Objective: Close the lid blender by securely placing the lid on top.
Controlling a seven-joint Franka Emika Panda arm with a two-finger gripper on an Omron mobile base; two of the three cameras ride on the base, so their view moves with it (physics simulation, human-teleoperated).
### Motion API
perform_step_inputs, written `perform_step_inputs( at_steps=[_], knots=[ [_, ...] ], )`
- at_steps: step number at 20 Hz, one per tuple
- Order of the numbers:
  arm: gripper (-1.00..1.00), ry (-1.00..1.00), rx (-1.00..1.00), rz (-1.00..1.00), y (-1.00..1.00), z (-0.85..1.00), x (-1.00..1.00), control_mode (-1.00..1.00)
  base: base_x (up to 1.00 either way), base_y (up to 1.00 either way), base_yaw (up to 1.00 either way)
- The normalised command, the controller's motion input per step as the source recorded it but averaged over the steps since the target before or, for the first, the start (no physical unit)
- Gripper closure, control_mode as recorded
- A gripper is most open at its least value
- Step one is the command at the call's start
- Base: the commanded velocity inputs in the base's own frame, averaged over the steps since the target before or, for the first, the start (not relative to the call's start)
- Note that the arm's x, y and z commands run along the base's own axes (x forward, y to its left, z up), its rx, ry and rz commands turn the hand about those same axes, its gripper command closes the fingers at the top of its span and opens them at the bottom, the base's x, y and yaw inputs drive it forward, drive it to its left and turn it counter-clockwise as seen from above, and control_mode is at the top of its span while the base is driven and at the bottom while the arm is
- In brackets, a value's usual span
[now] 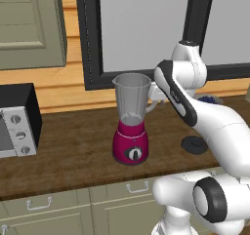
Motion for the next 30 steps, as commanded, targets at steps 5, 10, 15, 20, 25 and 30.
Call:
perform_step_inputs(
  at_steps=[5,10,15,20,25,30],
  knots=[
    [-1.00,0.00,0.00,0.00,-0.09,0.00,-0.06,-1.00,0.00,0.00,0.00],
    [-1.00,0.00,0.00,-0.01,-0.21,-0.03,-0.17,-1.00,0.00,0.00,0.00],
    [-1.00,0.02,0.00,-0.05,-0.53,-0.26,-0.04,-1.00,0.00,0.00,0.00],
    [-1.00,0.05,0.00,-0.13,-0.99,-0.83,-0.10,-1.00,0.00,0.00,0.00],
    [-1.00,0.14,0.01,-0.10,-0.65,-0.97,0.12,-1.00,0.00,0.00,0.00],
    [-1.00,0.00,0.06,0.00,-0.51,-0.45,0.18,-1.00,0.00,0.00,0.00]
  ],
)
